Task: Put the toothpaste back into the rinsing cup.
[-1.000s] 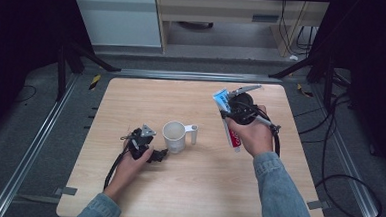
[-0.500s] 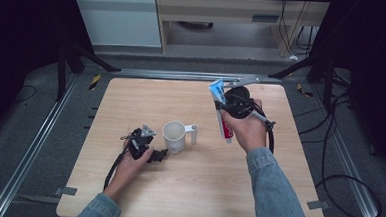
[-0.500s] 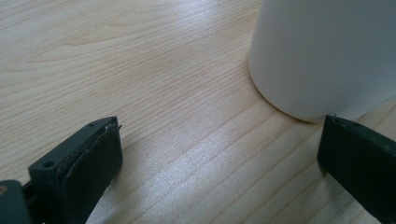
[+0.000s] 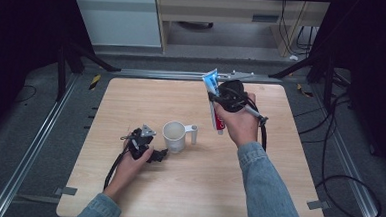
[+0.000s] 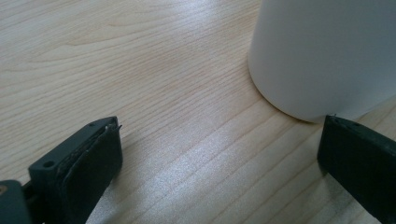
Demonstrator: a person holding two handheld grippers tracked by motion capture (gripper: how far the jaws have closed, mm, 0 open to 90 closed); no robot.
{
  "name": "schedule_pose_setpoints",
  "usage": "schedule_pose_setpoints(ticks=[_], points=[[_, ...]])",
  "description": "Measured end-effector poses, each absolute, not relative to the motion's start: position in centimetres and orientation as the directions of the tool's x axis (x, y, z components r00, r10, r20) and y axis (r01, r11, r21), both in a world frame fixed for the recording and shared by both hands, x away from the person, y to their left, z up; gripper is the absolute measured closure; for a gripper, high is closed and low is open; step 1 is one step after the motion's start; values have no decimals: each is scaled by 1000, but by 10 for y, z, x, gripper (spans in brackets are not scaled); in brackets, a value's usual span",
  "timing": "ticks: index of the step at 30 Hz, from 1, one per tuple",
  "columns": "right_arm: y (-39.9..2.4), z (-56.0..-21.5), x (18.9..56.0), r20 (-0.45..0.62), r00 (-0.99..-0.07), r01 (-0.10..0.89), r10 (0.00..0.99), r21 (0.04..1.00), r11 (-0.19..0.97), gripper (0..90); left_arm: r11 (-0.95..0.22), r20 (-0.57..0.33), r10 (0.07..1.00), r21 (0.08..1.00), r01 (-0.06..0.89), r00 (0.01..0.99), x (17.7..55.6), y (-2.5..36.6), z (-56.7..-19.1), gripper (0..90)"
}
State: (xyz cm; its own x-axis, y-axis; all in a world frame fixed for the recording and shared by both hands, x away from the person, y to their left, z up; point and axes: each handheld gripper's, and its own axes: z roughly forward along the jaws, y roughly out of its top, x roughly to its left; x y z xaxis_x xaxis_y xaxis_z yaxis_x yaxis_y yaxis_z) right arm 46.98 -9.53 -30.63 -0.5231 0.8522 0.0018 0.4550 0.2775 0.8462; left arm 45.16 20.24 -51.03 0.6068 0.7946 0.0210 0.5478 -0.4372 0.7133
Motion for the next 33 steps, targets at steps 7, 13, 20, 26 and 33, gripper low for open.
schedule_pose_setpoints(ticks=[7,13,20,26,33], points=[[-86,-302,473,11,-520,424,854,872,246,730,-433,19,797,716,548,604,452,202,-511,0],[-82,-302,472,25,-514,385,858,900,205,730,-432,19,797,716,548,604,452,202,-511,0],[-75,-299,472,14,-501,343,865,921,184,730,-434,20,796,716,547,604,452,202,-510,0],[-64,-300,475,21,-496,323,868,933,162,730,-434,21,796,716,547,604,452,202,-510,0],[-51,-301,476,25,-504,289,863,947,142,729,-437,21,795,714,547,607,452,202,-510,0]])
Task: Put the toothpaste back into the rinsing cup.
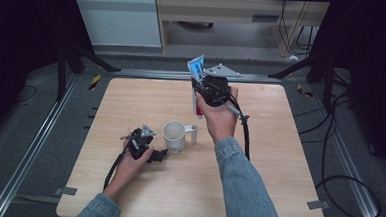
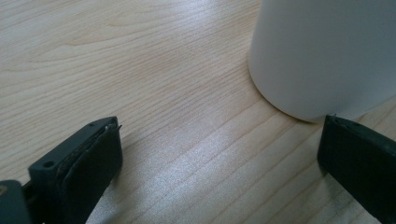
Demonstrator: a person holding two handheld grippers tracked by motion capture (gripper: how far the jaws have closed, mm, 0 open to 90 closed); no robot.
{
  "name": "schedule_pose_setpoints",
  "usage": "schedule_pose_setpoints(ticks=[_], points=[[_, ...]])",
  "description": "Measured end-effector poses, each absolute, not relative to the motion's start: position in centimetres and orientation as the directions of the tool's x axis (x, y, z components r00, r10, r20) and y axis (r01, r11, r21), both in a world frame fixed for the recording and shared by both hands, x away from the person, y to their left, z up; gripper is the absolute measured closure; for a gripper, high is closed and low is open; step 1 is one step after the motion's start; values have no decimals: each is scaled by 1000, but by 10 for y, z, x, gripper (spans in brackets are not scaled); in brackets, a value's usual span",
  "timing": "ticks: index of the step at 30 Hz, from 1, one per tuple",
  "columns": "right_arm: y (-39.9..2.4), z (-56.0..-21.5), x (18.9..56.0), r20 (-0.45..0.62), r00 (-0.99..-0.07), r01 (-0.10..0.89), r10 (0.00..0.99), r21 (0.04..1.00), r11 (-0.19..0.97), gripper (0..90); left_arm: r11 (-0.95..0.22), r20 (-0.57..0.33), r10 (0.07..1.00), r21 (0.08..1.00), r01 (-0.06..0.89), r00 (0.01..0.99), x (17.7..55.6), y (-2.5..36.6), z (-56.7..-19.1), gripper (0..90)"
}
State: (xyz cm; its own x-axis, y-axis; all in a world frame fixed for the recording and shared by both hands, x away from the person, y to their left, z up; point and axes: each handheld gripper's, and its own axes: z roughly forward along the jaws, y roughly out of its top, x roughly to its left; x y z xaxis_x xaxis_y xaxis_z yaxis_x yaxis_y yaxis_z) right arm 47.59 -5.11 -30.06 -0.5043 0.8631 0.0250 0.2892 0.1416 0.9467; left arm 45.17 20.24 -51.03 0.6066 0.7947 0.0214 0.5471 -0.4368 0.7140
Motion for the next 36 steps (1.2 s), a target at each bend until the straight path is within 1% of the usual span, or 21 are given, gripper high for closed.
schedule_pose_setpoints(ticks=[7,13,20,36], points=[[-45,-300,474,37,-497,256,867,961,105,730,-437,22,795,714,547,607,452,202,-510,0],[-37,-301,469,37,-507,227,861,970,92,730,-438,22,794,714,546,608,452,203,-510,0],[-25,-310,462,40,-522,203,852,976,78,730,-439,20,793,713,548,609,452,203,-510,0],[-13,-340,453,122,-546,233,829,973,9,730,-438,21,793,713,547,609,452,203,-510,0]])
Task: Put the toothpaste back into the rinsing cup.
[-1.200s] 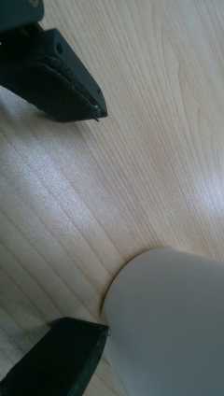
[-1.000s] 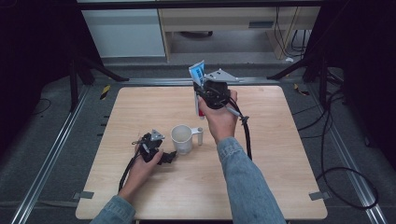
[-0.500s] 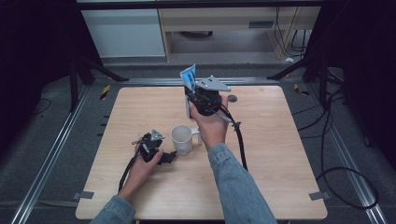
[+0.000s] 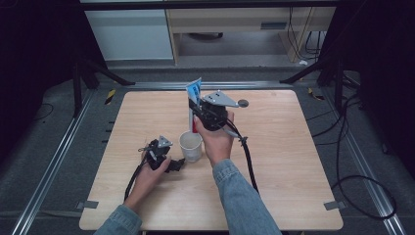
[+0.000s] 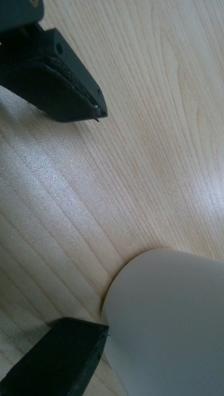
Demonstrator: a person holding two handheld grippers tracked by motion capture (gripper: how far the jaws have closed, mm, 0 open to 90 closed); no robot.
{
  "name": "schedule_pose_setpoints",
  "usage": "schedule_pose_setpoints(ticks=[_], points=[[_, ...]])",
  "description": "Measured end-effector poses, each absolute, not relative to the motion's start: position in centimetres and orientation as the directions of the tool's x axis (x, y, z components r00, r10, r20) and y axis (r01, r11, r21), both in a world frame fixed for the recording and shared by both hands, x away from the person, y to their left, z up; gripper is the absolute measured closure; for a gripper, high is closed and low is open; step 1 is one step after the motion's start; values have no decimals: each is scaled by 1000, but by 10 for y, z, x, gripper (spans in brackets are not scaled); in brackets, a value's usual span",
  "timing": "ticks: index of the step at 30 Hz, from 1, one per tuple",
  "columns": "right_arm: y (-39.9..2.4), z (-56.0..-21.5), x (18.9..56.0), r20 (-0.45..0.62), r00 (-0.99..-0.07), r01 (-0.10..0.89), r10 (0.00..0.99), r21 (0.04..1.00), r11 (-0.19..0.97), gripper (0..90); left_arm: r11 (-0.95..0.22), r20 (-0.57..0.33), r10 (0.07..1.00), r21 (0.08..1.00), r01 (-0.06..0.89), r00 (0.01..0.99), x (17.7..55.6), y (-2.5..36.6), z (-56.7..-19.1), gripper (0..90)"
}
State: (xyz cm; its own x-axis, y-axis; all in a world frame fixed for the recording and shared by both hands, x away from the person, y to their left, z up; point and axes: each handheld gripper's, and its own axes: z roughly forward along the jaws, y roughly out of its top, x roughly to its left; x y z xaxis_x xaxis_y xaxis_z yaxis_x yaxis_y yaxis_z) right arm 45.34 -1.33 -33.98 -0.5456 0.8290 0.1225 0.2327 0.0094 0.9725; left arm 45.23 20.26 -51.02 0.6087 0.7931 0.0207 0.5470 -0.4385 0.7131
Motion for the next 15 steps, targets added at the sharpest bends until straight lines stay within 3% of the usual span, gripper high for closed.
schedule_pose_setpoints(ticks=[15], points=[[-5,-364,447,167,-556,265,814,964,-17,730,-438,21,793,714,546,609,452,203,-510,0]])
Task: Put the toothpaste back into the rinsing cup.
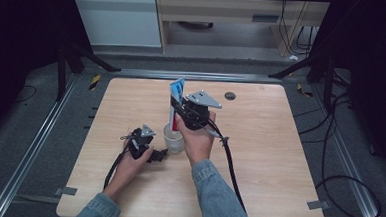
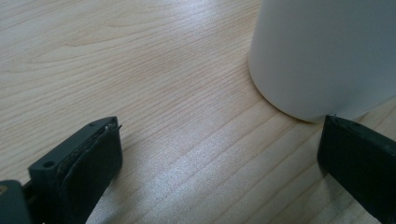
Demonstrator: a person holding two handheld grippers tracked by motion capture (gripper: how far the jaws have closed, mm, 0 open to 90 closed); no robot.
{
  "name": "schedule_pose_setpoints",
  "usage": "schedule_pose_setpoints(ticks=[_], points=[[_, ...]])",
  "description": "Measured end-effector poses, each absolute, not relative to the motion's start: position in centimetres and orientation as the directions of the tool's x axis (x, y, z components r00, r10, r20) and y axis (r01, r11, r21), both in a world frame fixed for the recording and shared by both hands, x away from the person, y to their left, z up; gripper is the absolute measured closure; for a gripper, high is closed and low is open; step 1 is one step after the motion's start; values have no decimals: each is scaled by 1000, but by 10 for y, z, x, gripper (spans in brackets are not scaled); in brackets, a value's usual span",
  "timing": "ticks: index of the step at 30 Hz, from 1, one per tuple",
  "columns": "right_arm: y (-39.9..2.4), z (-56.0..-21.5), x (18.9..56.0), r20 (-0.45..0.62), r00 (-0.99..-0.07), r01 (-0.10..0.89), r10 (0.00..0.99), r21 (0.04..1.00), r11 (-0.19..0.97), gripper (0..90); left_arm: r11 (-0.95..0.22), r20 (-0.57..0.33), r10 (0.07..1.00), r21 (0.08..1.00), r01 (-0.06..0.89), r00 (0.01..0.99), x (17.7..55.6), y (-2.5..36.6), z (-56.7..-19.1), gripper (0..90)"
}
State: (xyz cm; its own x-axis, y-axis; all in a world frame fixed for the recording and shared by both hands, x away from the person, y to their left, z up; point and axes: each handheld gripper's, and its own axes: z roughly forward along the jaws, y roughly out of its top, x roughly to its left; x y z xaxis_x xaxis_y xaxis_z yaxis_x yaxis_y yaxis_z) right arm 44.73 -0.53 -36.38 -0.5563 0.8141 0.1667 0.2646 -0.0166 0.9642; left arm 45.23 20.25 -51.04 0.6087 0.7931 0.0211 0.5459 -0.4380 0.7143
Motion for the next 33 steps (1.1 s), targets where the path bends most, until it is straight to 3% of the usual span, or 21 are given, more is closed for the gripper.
schedule_pose_setpoints(ticks=[33], points=[[-4,-420,445,223,-533,351,817,936,-27,730,-439,22,792,714,546,610,453,203,-510,0]])
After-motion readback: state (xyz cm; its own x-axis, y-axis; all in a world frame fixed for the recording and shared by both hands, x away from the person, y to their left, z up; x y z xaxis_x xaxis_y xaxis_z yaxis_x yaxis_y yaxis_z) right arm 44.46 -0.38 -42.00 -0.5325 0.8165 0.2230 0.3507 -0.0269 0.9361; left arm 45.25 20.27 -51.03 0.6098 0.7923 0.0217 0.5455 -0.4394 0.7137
